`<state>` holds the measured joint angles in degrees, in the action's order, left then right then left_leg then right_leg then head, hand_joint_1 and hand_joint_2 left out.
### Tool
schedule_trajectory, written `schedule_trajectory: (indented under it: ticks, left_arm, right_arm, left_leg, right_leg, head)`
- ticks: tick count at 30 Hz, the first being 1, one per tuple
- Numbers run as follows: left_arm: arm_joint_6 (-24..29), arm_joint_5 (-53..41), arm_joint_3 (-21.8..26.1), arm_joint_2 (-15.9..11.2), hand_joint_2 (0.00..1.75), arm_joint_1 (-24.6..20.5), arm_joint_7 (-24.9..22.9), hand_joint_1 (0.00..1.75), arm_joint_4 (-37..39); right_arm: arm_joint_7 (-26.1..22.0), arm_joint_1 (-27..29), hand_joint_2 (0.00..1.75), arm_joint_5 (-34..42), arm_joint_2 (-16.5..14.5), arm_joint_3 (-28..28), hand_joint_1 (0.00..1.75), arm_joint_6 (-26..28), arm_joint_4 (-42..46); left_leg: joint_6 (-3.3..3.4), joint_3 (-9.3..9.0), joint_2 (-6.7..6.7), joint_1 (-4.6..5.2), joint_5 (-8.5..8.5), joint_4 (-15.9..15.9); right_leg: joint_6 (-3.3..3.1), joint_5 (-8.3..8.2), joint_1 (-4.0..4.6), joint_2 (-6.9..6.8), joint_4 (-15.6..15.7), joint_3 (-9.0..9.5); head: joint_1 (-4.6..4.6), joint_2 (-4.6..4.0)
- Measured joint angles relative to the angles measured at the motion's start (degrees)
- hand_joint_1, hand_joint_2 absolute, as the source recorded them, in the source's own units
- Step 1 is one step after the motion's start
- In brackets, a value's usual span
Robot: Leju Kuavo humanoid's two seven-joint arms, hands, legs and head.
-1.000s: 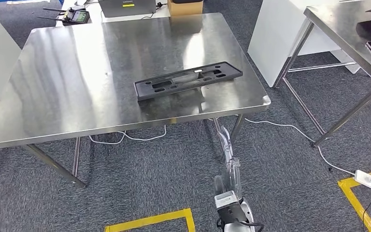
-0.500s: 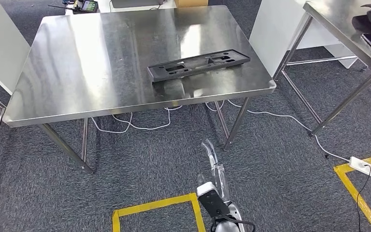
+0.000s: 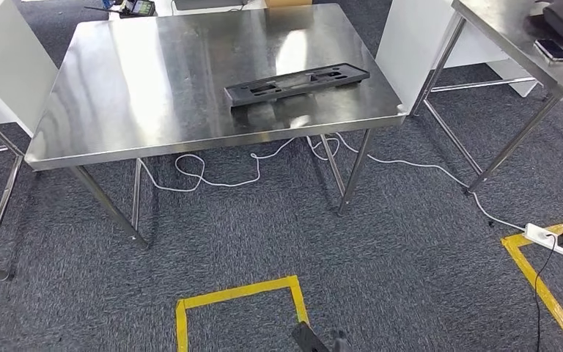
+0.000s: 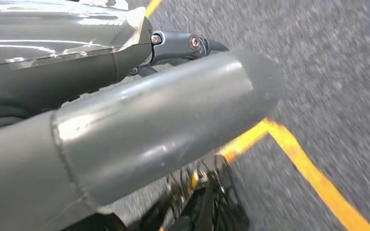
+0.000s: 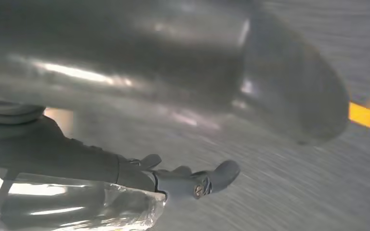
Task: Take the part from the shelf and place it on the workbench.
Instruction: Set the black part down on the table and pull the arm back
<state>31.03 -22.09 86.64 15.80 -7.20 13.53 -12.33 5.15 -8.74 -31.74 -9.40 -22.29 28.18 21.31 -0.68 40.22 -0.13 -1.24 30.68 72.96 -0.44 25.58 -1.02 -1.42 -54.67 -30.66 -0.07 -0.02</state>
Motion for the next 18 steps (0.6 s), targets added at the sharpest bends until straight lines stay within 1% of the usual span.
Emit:
schedule_trajectory:
  ticks: [1,2,3,4,5,6,7,8,9,10,11,12,13,14,15,16,17,18]
  left_arm:
    - [0.57,-0.26,-0.31,0.0,0.0,0.08,-0.25,0.0,0.0]
    - [0.67,-0.27,-0.47,0.01,0.0,0.13,-0.29,0.0,0.0]
    - [0.73,-0.28,-0.6,0.09,0.0,0.13,-0.32,0.0,0.02]
    - [0.76,-0.32,-0.71,0.15,0.0,0.11,-0.34,0.0,0.02]
    - [0.73,-0.43,-0.8,0.21,0.0,0.05,-0.39,0.0,0.02]
    - [0.52,-0.54,-0.89,0.26,0.0,0.02,-0.44,0.0,0.03]
    - [0.13,-0.64,-0.96,0.25,0.0,0.04,-0.49,0.0,0.02]
    - [-0.43,-0.7,-1.02,0.25,0.0,0.07,-0.56,0.0,0.02]
    - [-1.05,-0.7,-1.04,0.2,0.0,0.12,-0.6,0.0,0.01]
    - [-1.67,-0.69,-1.07,0.11,0.0,0.16,-0.71,0.0,-0.01]
    - [-2.43,-0.7,-1.12,0.03,0.0,0.18,-1.13,0.0,-0.02]
    - [-3.32,-0.8,-1.26,-0.04,0.0,0.2,-1.88,0.0,-0.02]
    - [-4.19,-0.99,-1.48,-0.03,0.0,0.2,-2.74,0.0,0.01]
    - [-4.9,-1.26,-1.78,0.09,0.0,0.19,-3.54,0.0,0.04]
    - [-5.28,-1.59,-2.1,0.21,0.0,0.16,-3.98,0.0,0.07]
    - [-5.44,-1.85,-2.4,0.33,0.0,0.13,-3.86,0.0,0.09]
    - [-5.61,-2.0,-2.67,0.41,0.0,0.12,-3.29,0.0,0.09]
    - [-5.94,-2.06,-2.93,0.41,0.0,0.11,-2.43,0.0,0.09]
  right_arm:
    - [2.14,0.45,0.0,-0.44,0.61,-0.01,0.0,-0.66,-2.17]
    - [2.38,0.62,0.0,-0.55,0.91,-0.01,0.0,-0.74,-3.13]
    - [2.77,0.67,0.0,-0.65,1.18,-0.01,0.0,-0.86,-3.87]
    - [3.48,0.64,0.0,-0.79,1.37,-0.01,0.0,-1.15,-4.52]
    - [4.76,0.57,0.0,-0.93,1.59,-0.02,0.0,-1.6,-5.15]
    - [6.52,0.59,0.0,-1.04,1.84,-0.02,0.0,-2.11,-5.74]
    - [8.49,0.8,0.0,-1.05,2.07,-0.02,0.0,-2.53,-6.36]
    - [10.18,1.23,0.0,-0.88,2.41,-0.01,0.0,-2.69,-7.01]
    - [11.31,1.85,0.0,-0.56,2.74,0.02,0.0,-2.64,-7.55]
    - [11.94,2.56,0.0,-0.16,3.02,0.09,0.0,-2.48,-8.01]
    - [12.14,3.17,0.0,0.14,3.27,0.19,0.0,-2.37,-8.4]
    - [12.3,3.62,0.0,0.2,3.49,0.28,0.0,-2.39,-8.71]
    - [12.47,3.89,0.0,0.07,3.67,0.36,0.0,-2.46,-8.98]
    - [12.6,4.0,0.0,-0.2,3.87,0.39,0.0,-2.56,-9.21]
    - [12.7,4.03,0.0,-0.41,4.04,0.39,0.0,-2.59,-9.38]
    - [12.66,4.04,0.0,-0.51,4.13,0.39,0.0,-2.48,-9.49]
    - [12.43,4.08,0.0,-0.51,4.2,0.4,0.0,-2.22,-9.55]
    - [12.06,4.11,0.0,-0.45,4.25,0.45,0.0,-1.82,-9.58]
  left_leg:
    - [-0.71,-1.34,0.03,-0.59,-0.67,1.58]
    - [-1.27,-4.0,0.06,-1.1,-2.11,-1.05]
    - [-1.91,-7.16,-0.01,-1.41,-2.13,-4.9]
    - [-2.08,-9.93,-0.13,-1.53,-1.24,-8.78]
    - [-1.86,-11.73,-0.28,-1.47,0.11,-11.66]
    - [-1.26,-12.44,-0.44,-1.11,1.26,-13.15]
    - [-0.16,-12.12,-0.49,-0.75,1.41,-13.62]
    - [0.86,-11.57,-0.38,-0.53,1.0,-13.7]
    - [1.8,-10.92,-0.27,-0.36,0.34,-13.78]
    - [2.63,-10.08,-0.13,-0.33,-0.44,-13.9]
    - [3.2,-9.27,0.01,-0.34,-1.22,-13.92]
    - [3.51,-8.34,0.09,-0.25,-1.98,-13.9]
    - [3.66,-7.35,0.23,-0.12,-2.78,-13.87]
    - [3.69,-6.34,0.38,0.05,-3.59,-13.83]
    - [3.68,-5.32,0.52,0.22,-4.39,-13.8]
    - [3.61,-4.33,0.61,0.37,-5.13,-13.78]
    - [3.49,-3.43,0.65,0.49,-5.83,-13.78]
    - [3.32,-2.85,0.64,0.55,-6.49,-13.75]
  right_leg:
    - [0.47,-0.98,-0.29,-0.21,-0.42,-1.45]
    - [0.9,-1.44,-0.55,-0.21,-1.08,-2.55]
    - [1.31,-1.75,-0.69,-0.13,-1.93,-3.64]
    - [1.71,-1.98,-0.71,-0.02,-2.87,-4.62]
    - [2.13,-2.25,-0.47,0.08,-3.64,-5.33]
    - [2.65,-2.62,-0.22,0.16,-3.95,-5.78]
    - [3.3,-3.18,-0.11,0.19,-3.92,-5.97]
    - [3.86,-3.44,-0.18,0.25,-3.87,-6.14]
    - [4.1,-2.85,-0.41,0.34,-4.19,-6.54]
    - [4.0,-1.18,-0.62,0.45,-5.53,-7.26]
    - [3.62,1.51,-0.75,0.57,-8.06,-8.2]
    - [3.29,4.46,-0.74,0.67,-11.47,-9.22]
    - [3.26,6.77,-0.7,0.78,-15.2,-9.95]
    - [3.52,7.9,-0.66,0.89,-18.35,-10.12]
    - [4.02,7.79,-0.61,0.99,-20.12,-9.51]
    - [4.53,6.77,-0.49,1.08,-20.06,-7.89]
    - [4.77,5.63,-0.36,1.14,-18.1,-5.27]
    - [4.48,5.27,-0.15,1.18,-14.26,-1.54]
  head:
    - [0.02,0.0]
    - [0.0,0.0]
    - [-0.17,0.0]
    - [-0.29,0.01]
    - [-0.37,0.01]
    - [-0.4,0.01]
    - [-0.37,0.01]
    - [-0.38,0.0]
    - [-0.38,0.0]
    - [-0.32,0.0]
    - [-0.13,0.0]
    - [0.04,0.0]
    - [0.2,0.0]
    - [0.28,0.0]
    - [0.3,0.0]
    - [0.32,0.0]
    - [0.31,0.0]
    - [0.29,0.01]
